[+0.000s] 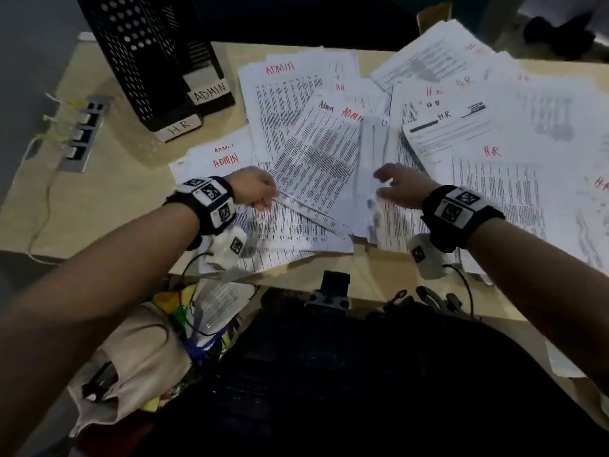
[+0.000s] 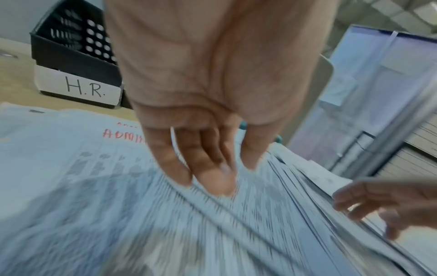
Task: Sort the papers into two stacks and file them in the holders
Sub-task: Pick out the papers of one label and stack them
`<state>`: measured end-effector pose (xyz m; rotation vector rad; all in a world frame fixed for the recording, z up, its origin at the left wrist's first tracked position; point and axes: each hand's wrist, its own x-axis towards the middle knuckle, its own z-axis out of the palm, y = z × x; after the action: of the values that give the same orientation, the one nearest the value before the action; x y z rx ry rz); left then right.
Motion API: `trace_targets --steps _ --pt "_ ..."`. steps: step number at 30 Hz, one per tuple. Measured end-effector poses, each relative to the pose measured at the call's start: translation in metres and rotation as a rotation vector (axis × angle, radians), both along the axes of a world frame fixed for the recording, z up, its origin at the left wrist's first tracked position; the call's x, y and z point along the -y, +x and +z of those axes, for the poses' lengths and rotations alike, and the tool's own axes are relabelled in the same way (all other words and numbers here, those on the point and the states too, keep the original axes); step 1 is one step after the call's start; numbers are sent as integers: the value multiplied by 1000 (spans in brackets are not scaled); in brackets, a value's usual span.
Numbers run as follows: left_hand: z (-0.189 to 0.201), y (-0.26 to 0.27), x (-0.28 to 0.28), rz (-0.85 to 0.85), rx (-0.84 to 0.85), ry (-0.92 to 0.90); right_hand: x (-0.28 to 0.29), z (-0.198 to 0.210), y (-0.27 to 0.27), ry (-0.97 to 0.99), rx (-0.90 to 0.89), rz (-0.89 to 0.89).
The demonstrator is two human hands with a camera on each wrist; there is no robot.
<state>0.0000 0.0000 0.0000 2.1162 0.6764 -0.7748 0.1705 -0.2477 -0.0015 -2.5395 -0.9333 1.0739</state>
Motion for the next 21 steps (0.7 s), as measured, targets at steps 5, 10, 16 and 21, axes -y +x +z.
trace_targets --steps 5,10,16,21 --pt "-17 45 -5 247 97 299 -32 -13 -1 -217 34 60" --pt "-41 66 -7 301 0 313 -45 -22 4 -323 62 86" --pt "-40 79 4 463 188 70 -56 -17 19 -364 -35 38" --pt "-22 74 36 180 423 305 -93 4 23 -73 -260 -280"
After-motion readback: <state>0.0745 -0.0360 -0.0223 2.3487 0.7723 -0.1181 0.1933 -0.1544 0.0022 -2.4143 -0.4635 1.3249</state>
